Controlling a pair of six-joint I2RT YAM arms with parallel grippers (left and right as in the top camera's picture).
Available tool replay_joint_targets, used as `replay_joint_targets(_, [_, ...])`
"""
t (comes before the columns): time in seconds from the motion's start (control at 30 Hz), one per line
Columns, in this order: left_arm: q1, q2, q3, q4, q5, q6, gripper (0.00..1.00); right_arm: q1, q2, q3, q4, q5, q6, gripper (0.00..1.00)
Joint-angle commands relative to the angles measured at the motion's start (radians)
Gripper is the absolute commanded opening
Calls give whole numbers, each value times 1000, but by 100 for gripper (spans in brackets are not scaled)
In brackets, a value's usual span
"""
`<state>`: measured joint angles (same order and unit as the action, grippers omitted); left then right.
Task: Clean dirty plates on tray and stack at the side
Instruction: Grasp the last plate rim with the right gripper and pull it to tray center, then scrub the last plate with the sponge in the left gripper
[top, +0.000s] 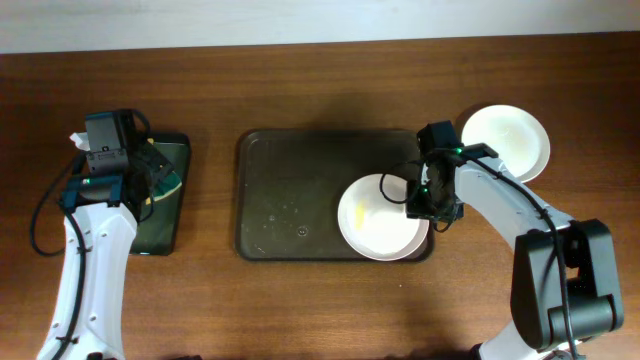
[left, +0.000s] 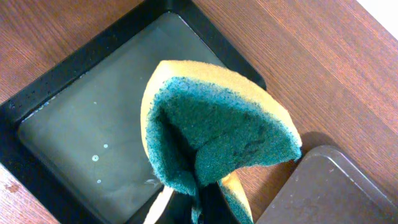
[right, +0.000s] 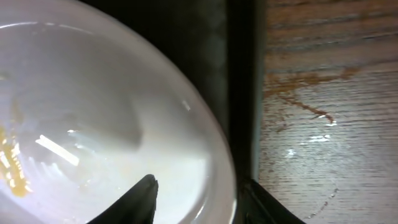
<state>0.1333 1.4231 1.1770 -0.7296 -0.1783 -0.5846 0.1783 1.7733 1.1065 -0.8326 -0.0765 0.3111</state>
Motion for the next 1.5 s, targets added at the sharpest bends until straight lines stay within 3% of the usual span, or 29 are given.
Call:
replay_joint_targets(0.0, [5, 2, 2, 6, 7, -6, 0, 6, 3, -17, 5, -35, 0, 45])
replay_joint_targets(0.13, [5, 2, 2, 6, 12, -6, 0, 11, 3, -53, 66, -167, 0, 45])
replay_joint_targets(0.27, [5, 2, 2, 7, 26, -6, 0, 121, 2, -62, 187, -306, 0, 45])
replay_joint_targets(0.47, [5, 2, 2, 6, 26, -6, 0, 85, 2, 102, 58, -202, 11, 53])
replay_joint_targets(0.63, [4, 2, 2, 6, 51, -6, 0, 98, 30, 56, 73, -195, 8, 51])
replay_joint_targets(0.7, [4, 2, 2, 6, 71, -5, 0, 131, 64, 52, 90, -196, 8, 45])
replay_joint_targets(0.87, [-5, 2, 2, 22, 260, 116, 0, 194, 174, 52, 104, -114, 72, 41])
replay_joint_targets(0.97, [-70, 2, 2, 44, 343, 185, 0, 194, 198, 52, 109, -114, 72, 40])
replay_joint_targets(1.03, [-176, 14, 2, 45, 356, 190, 0, 194, 198, 52, 162, -115, 72, 20])
replay_joint_targets(1.17, [-326, 88, 2, 50, 355, 171, 0, 195, 199, 52, 277, -147, 111, 4])
replay_joint_targets(1.23, [-409, 175, 2, 73, 355, 86, 0, 195, 199, 52, 336, -148, 114, 4])
replay_joint_targets(1.47, [-574, 395, 2, 232, 355, 83, 0, 195, 199, 52, 351, -148, 117, 4])
